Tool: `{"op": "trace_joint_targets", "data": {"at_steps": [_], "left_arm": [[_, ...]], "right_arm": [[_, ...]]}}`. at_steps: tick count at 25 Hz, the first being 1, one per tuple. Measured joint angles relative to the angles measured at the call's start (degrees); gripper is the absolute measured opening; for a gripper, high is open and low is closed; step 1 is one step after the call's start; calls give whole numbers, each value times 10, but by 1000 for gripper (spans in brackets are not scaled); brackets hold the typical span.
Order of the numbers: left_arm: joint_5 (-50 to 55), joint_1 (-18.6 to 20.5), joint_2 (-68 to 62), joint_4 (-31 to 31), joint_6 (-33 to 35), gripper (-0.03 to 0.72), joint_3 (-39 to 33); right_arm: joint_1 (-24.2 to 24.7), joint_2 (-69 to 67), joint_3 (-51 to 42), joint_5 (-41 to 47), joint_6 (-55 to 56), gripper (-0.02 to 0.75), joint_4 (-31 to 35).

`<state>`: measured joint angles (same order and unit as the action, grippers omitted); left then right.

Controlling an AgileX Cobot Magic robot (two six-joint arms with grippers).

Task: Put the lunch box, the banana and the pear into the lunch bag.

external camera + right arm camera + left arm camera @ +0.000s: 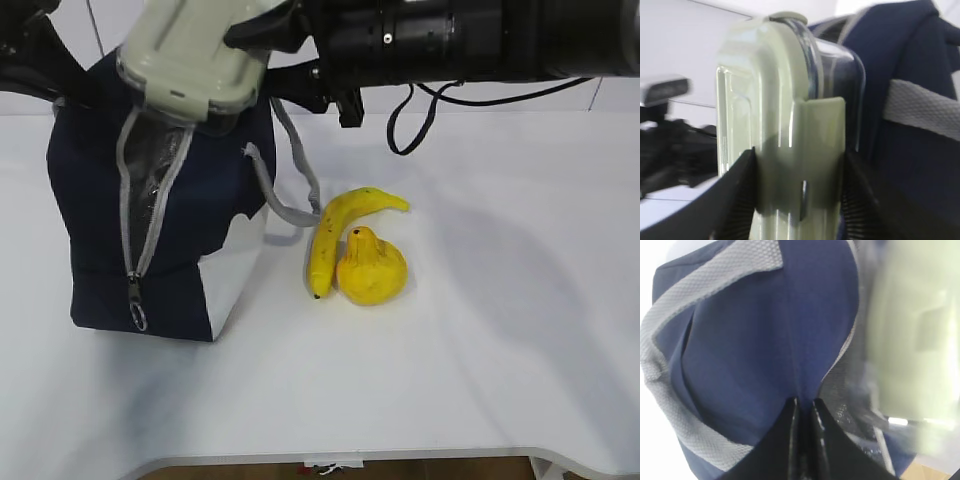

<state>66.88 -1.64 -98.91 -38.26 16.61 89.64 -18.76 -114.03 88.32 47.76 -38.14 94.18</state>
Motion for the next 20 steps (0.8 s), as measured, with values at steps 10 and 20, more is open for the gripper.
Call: {"op": "trace_joint_targets", "data": {"at_steps": [10, 20], "left_arm": [[-8, 0, 9, -25, 26, 4, 0], [-9, 0, 6, -30, 37, 3, 0]], "right_arm": [[-2, -32, 1, -33, 0, 382, -129], [-61, -43, 29, -98, 0, 382, -169]]}}
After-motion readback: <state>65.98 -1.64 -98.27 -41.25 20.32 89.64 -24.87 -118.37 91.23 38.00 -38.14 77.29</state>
